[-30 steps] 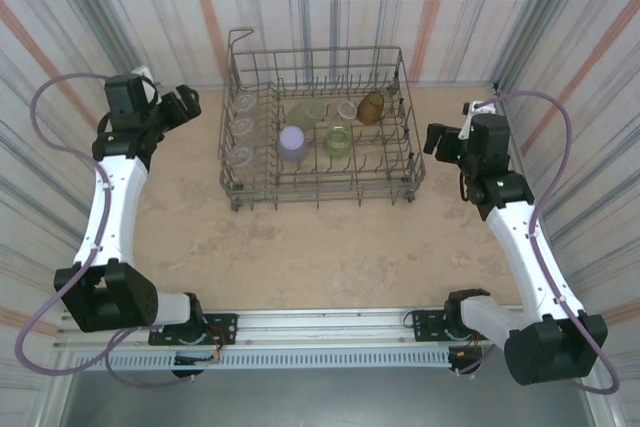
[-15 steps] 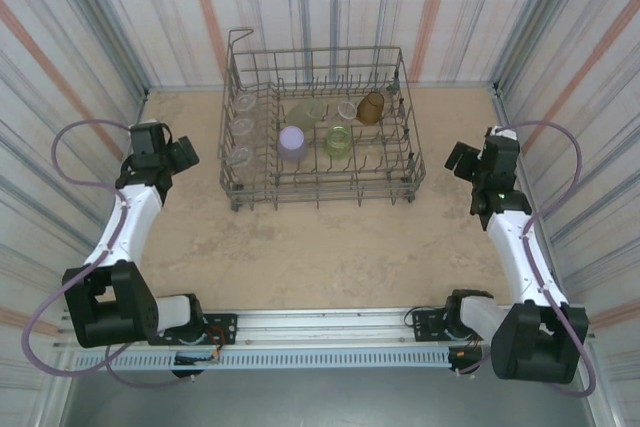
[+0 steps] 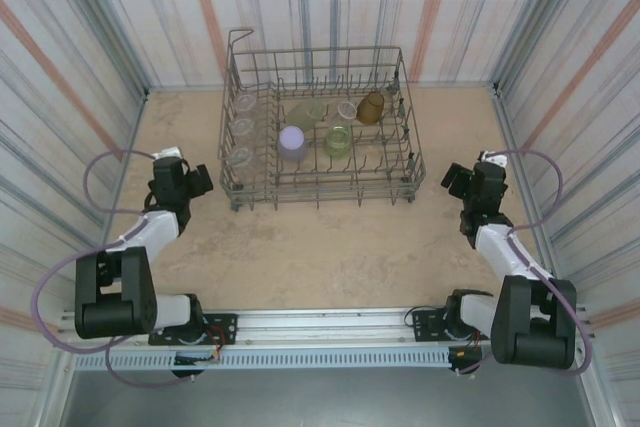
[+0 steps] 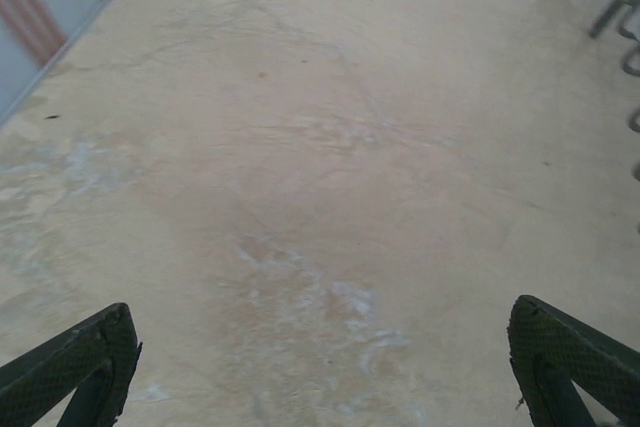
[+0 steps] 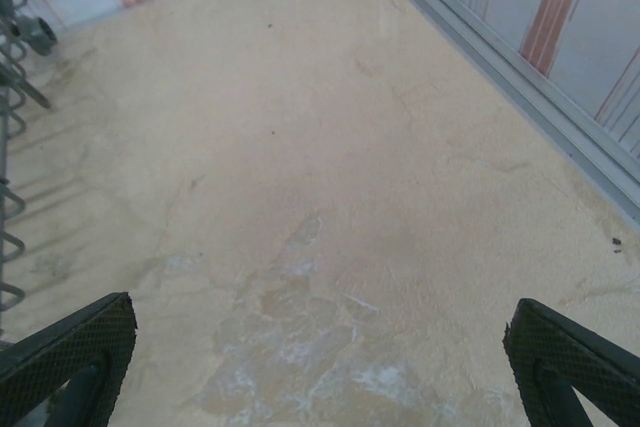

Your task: Load the cups into the dish rack

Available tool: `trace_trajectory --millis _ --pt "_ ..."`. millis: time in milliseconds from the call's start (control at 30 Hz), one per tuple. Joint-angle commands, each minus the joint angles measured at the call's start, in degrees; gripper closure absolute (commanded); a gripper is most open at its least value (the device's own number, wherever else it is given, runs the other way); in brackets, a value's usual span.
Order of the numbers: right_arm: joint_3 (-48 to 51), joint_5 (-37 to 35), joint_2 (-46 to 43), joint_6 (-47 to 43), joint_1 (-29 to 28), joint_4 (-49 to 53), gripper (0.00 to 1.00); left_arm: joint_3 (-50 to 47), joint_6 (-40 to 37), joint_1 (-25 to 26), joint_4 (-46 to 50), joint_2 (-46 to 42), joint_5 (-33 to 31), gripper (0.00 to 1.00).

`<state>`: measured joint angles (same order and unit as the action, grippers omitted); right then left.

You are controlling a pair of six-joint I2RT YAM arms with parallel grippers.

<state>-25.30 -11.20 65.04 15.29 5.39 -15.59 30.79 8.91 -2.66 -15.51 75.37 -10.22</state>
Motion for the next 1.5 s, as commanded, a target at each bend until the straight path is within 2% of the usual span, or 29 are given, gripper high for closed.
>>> trace_trajectory --millis 0,167,267,467,567,600,633,733,800,867,933,1100,1200,1467 --pt "3.30 -1.94 1.31 -1.49 0.37 -8.40 0.01 -3.14 -4.75 2.18 -12.99 0.66 -3.29 0.01" --pt "7.10 -2.14 1.58 -2.34 0.37 -14.54 0.01 -11.73 -5.43 3.47 -28.65 1.68 -4.96 0.01" --pt "8.89 -2.42 1.60 -2.63 0.24 -18.30 0.01 -13.12 -5.89 3.63 -32.92 3.50 -4.38 0.01" --pt "9.52 -1.37 6.09 -3.34 -0.91 -25.01 0.01 -9.92 -10.02 5.57 -30.92 6.78 -0.51 0.01" --pt "9.22 -1.33 10.15 -4.88 -2.94 -30.81 0.01 -10.32 -13.00 6.68 -38.26 12.53 0.63 0.01" --pt "8.92 -0.99 11.39 -5.71 -3.48 -32.06 0.01 -9.76 -13.25 6.78 -37.26 12.43 0.93 0.01" --pt "8.49 -1.54 13.00 -6.87 -4.35 -33.08 0.01 -8.91 -12.25 6.47 -32.18 10.56 1.82 0.01" --pt "8.96 -2.12 18.00 -8.98 -6.01 -39.15 0.01 -8.91 -13.30 6.17 -34.70 11.99 3.87 0.01" --pt "10.10 -1.94 21.45 -10.03 -6.80 -44.57 0.01 -8.30 -12.77 6.04 -31.31 10.83 4.36 0.01" --pt "10.71 -2.76 24.72 -11.58 -7.84 -50.00 0.01 -8.59 -12.87 6.00 -32.61 11.34 4.48 0.02" --pt "9.34 -3.57 23.54 -11.87 -8.62 -45.36 0.01 -8.53 -12.83 6.00 -32.19 11.14 4.41 0.01" --pt "4.22 -3.06 23.50 -8.57 -6.12 -35.15 0.01 -8.19 -12.60 5.38 -31.37 11.01 5.74 0.01" --pt "4.37 -0.21 23.31 -7.33 -4.32 -34.96 0.01 -7.67 -11.90 3.67 -30.27 10.94 9.77 0.01" --pt "4.29 -0.75 23.32 -7.64 -4.61 -35.05 0.01 -7.58 -12.02 3.62 -30.10 11.03 9.78 0.01"
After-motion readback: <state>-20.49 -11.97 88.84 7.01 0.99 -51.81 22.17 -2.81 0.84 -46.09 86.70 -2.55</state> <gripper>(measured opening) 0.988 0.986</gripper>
